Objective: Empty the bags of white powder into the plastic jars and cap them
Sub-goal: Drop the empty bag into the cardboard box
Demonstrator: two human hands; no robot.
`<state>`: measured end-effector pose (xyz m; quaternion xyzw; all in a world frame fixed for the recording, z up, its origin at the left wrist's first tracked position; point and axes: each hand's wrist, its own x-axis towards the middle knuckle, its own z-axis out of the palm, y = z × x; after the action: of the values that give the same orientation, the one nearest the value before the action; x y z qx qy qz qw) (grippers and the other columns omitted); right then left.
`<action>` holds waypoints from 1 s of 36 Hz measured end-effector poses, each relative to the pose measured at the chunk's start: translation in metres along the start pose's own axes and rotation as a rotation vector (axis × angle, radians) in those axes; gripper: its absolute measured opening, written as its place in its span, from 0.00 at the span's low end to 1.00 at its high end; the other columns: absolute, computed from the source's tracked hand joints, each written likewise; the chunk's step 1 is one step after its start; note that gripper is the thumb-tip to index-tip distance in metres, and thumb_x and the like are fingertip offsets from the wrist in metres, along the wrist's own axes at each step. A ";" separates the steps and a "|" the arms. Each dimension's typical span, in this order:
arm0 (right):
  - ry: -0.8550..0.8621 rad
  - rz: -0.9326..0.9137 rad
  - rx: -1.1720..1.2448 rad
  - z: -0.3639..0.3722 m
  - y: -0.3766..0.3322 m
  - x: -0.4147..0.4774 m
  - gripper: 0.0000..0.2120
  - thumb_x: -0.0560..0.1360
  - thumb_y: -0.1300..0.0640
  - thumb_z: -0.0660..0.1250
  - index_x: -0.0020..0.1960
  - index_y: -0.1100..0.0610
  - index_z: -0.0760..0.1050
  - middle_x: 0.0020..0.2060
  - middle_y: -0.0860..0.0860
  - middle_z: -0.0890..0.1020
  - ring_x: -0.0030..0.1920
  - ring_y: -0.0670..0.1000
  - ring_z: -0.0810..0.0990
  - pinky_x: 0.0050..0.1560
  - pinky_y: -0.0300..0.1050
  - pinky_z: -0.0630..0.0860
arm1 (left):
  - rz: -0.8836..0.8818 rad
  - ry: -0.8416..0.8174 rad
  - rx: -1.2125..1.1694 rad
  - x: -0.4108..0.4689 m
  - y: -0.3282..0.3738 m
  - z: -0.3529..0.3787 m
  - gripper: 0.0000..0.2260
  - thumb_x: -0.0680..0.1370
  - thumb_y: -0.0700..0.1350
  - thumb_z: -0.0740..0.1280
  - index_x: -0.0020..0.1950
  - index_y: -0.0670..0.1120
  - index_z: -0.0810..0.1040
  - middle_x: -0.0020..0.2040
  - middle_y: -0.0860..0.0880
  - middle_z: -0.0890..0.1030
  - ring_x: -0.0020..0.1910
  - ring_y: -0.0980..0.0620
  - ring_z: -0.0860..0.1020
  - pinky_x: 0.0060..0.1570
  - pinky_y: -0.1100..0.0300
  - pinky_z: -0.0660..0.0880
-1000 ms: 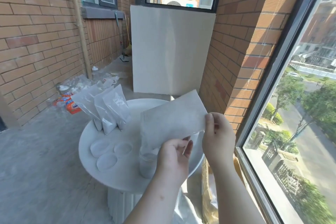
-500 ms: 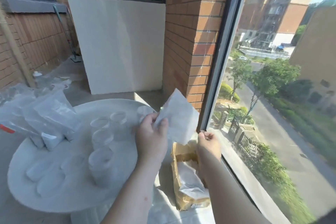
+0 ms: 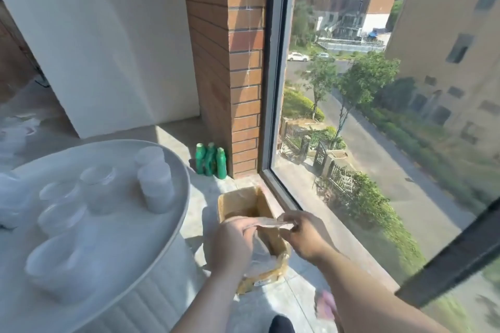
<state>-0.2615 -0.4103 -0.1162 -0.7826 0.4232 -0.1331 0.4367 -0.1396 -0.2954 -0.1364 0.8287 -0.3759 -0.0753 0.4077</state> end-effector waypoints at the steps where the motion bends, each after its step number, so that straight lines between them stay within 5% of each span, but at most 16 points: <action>1: 0.001 0.008 -0.023 0.006 0.006 0.003 0.04 0.73 0.61 0.69 0.39 0.56 0.79 0.31 0.49 0.77 0.29 0.42 0.76 0.32 0.31 0.71 | 0.006 -0.005 -0.002 0.002 -0.005 0.005 0.09 0.75 0.38 0.71 0.47 0.51 0.87 0.47 0.57 0.85 0.48 0.59 0.81 0.49 0.76 0.68; 4: -0.028 0.035 -0.058 0.033 0.059 0.033 0.03 0.67 0.47 0.67 0.37 0.44 0.79 0.32 0.47 0.80 0.35 0.50 0.80 0.39 0.46 0.79 | -0.022 -0.032 -0.014 0.007 -0.020 0.018 0.09 0.74 0.38 0.72 0.48 0.50 0.88 0.47 0.57 0.85 0.49 0.59 0.81 0.50 0.78 0.68; 7: -0.091 0.010 -0.152 0.052 0.096 0.052 0.14 0.67 0.52 0.59 0.40 0.33 0.77 0.33 0.44 0.77 0.38 0.52 0.78 0.42 0.53 0.78 | -0.079 -0.061 -0.050 0.011 -0.030 0.026 0.09 0.74 0.37 0.72 0.48 0.50 0.88 0.46 0.61 0.82 0.50 0.60 0.80 0.48 0.83 0.63; 10: -0.113 0.064 -0.210 0.049 0.066 0.031 0.14 0.71 0.58 0.59 0.42 0.42 0.79 0.45 0.49 0.81 0.47 0.51 0.80 0.49 0.49 0.79 | -0.172 -0.251 -0.003 0.008 -0.039 0.029 0.17 0.74 0.40 0.71 0.60 0.56 0.83 0.53 0.59 0.81 0.53 0.58 0.79 0.52 0.76 0.69; 13: -0.160 0.118 -0.362 0.046 0.059 0.028 0.18 0.78 0.59 0.59 0.65 0.48 0.78 0.61 0.51 0.79 0.63 0.52 0.77 0.52 0.35 0.71 | -0.270 -0.363 0.093 0.007 -0.049 0.029 0.31 0.72 0.37 0.64 0.72 0.61 0.71 0.62 0.52 0.81 0.57 0.49 0.80 0.54 0.61 0.77; 16: -0.146 0.147 -0.374 0.047 0.060 0.032 0.20 0.81 0.58 0.57 0.71 0.51 0.73 0.69 0.51 0.75 0.69 0.52 0.73 0.59 0.36 0.68 | -0.319 -0.379 0.080 0.004 -0.047 0.023 0.34 0.74 0.32 0.60 0.75 0.59 0.67 0.65 0.53 0.79 0.57 0.53 0.78 0.46 0.67 0.75; 19: -0.127 0.147 -0.396 0.046 0.053 0.033 0.14 0.81 0.53 0.59 0.64 0.52 0.76 0.62 0.51 0.80 0.61 0.53 0.79 0.50 0.39 0.72 | -0.324 -0.295 0.073 0.003 -0.040 0.013 0.33 0.74 0.32 0.56 0.74 0.59 0.70 0.62 0.52 0.80 0.55 0.52 0.78 0.44 0.67 0.72; 22: -0.127 0.152 -0.393 0.040 0.034 0.035 0.14 0.78 0.54 0.64 0.64 0.52 0.75 0.56 0.51 0.82 0.52 0.53 0.81 0.48 0.40 0.75 | -0.301 -0.228 0.036 0.004 -0.028 0.002 0.28 0.76 0.34 0.56 0.71 0.58 0.73 0.64 0.56 0.79 0.57 0.54 0.77 0.53 0.62 0.74; 32: 0.059 -0.121 -0.123 0.027 -0.096 0.008 0.10 0.78 0.61 0.64 0.55 0.53 0.81 0.52 0.51 0.85 0.52 0.52 0.82 0.56 0.42 0.76 | -0.085 0.038 -0.135 -0.008 0.021 -0.082 0.16 0.78 0.38 0.62 0.57 0.58 0.77 0.50 0.62 0.80 0.47 0.62 0.78 0.47 0.64 0.75; 36: 0.119 -0.244 0.034 0.037 -0.151 -0.024 0.06 0.77 0.57 0.66 0.46 0.45 0.77 0.45 0.44 0.83 0.46 0.48 0.81 0.43 0.42 0.74 | 0.035 0.150 -0.221 -0.020 0.029 -0.128 0.15 0.78 0.38 0.64 0.53 0.59 0.77 0.49 0.61 0.82 0.44 0.59 0.81 0.46 0.63 0.77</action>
<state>-0.1717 -0.3309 -0.0137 -0.8114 0.3476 -0.2387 0.4047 -0.1149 -0.2135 -0.0353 0.7753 -0.3484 -0.0470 0.5247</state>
